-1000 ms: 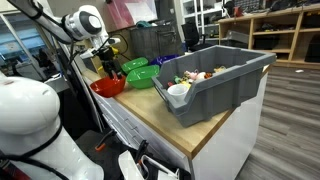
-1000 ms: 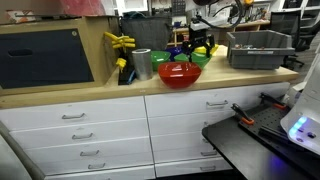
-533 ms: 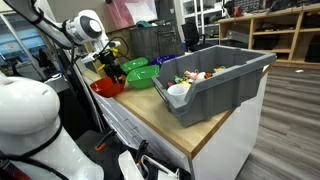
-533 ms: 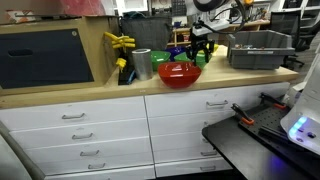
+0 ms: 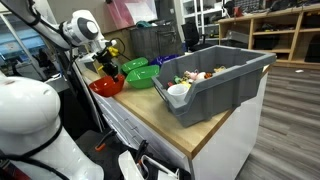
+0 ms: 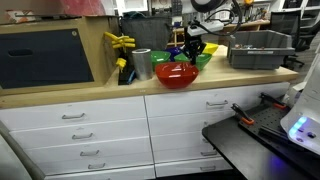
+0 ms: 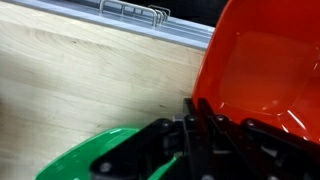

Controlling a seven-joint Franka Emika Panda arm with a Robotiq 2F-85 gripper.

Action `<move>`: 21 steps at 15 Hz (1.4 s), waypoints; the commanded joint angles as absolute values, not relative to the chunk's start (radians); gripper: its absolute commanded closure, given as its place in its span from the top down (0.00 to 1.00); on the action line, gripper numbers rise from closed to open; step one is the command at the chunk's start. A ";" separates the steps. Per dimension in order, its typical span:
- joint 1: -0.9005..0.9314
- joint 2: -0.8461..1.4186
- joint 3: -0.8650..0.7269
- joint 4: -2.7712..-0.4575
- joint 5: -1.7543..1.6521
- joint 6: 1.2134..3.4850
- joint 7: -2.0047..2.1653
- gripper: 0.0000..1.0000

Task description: Put the red bowl in the left green bowl

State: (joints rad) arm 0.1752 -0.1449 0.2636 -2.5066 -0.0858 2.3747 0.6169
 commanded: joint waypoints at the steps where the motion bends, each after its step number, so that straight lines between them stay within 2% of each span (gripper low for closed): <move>1: 0.180 -0.148 0.271 -2.494 -0.087 2.398 0.632 0.00; 4: 0.181 -0.162 0.274 -2.483 -0.100 2.394 0.629 0.00; 6: 0.182 -0.168 0.279 -2.471 -0.107 2.382 0.627 0.28; 16: 0.152 -0.179 0.276 -2.509 -0.230 2.362 0.654 1.00; 21: 0.148 -0.177 0.283 -2.511 -0.227 2.350 0.731 1.00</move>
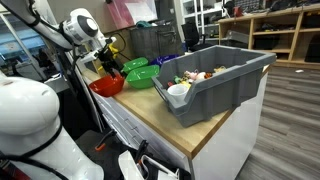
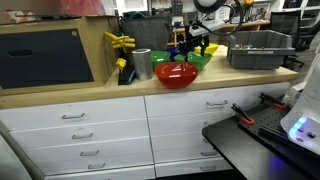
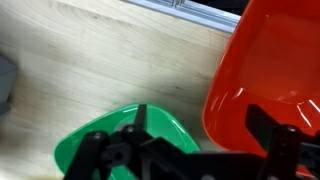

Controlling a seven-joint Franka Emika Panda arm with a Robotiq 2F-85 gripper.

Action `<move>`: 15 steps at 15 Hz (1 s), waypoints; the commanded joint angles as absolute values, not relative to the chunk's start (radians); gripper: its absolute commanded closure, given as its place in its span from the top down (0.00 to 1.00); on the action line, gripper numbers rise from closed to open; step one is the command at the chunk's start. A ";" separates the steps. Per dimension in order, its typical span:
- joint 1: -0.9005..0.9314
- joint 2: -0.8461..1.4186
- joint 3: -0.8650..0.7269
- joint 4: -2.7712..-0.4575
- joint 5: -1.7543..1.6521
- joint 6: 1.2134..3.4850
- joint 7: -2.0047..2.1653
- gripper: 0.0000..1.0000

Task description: Put the red bowl in the left green bowl

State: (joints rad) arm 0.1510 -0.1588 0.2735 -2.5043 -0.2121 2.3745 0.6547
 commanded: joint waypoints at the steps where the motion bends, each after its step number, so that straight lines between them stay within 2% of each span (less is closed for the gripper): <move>1: 0.146 -0.178 0.286 -2.511 -0.236 2.344 0.770 1.00; 14: 0.160 -0.112 0.288 -2.529 -0.267 2.383 1.006 1.00; 15: 0.160 -0.106 0.286 -2.528 -0.272 2.387 1.016 0.82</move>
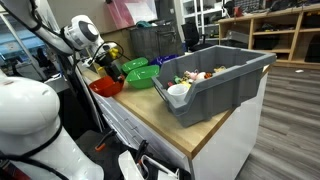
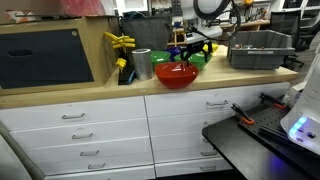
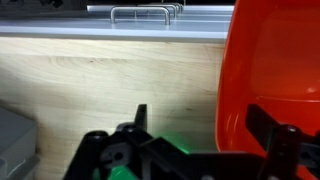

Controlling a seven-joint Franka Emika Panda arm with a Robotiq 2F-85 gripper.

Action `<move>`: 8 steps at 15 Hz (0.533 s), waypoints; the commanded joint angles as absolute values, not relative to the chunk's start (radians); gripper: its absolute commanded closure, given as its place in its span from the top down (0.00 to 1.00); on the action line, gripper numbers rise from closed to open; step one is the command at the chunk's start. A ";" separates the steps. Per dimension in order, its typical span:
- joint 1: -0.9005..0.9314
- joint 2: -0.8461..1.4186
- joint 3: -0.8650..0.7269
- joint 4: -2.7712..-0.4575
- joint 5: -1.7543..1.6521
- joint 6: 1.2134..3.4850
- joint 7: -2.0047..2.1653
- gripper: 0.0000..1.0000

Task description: Put the red bowl in the left green bowl

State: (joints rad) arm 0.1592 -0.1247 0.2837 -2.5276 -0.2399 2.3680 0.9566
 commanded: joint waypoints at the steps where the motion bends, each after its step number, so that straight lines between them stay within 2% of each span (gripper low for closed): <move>1: 0.161 -0.099 0.283 -2.528 -0.274 2.392 1.026 0.74; 8: 0.169 -0.070 0.276 -2.524 -0.295 2.421 1.080 0.20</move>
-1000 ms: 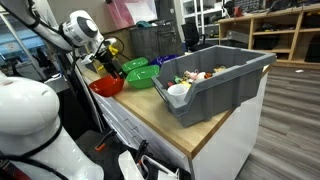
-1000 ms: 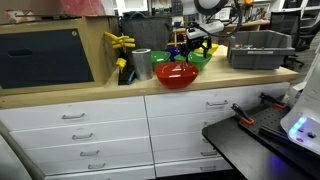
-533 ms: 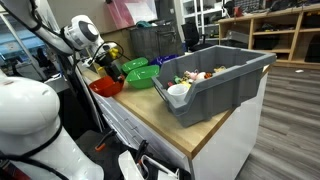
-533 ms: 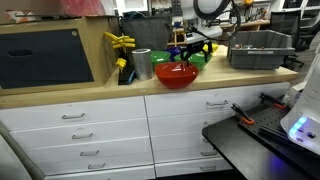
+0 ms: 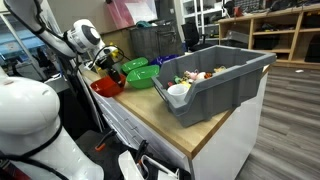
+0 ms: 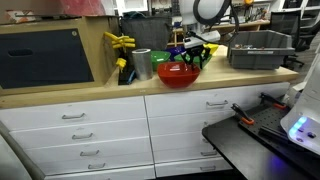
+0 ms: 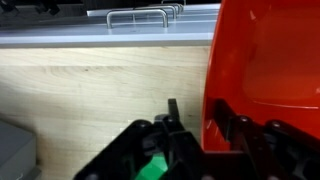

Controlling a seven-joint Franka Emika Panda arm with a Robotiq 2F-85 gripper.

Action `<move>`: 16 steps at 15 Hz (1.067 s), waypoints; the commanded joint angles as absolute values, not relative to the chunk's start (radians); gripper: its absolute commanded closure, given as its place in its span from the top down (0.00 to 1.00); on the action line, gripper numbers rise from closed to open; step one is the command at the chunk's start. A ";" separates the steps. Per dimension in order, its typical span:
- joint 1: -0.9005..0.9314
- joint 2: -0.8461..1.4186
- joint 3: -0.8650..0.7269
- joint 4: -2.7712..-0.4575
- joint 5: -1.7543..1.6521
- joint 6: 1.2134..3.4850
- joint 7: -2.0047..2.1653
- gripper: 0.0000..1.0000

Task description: Put the red bowl in the left green bowl

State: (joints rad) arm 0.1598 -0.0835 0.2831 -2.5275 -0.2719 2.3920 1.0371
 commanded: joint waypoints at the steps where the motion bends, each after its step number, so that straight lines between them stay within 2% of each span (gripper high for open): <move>1: 0.170 -0.067 0.277 -2.522 -0.294 2.427 1.086 0.13; 2: 0.172 -0.064 0.277 -2.520 -0.293 2.432 1.087 0.05; 4: 0.176 -0.061 0.278 -2.516 -0.292 2.446 1.085 0.00; 6: 0.176 -0.059 0.278 -2.512 -0.292 2.460 1.085 0.03; 16: 0.202 -0.078 0.284 -2.460 -0.248 2.460 1.055 0.02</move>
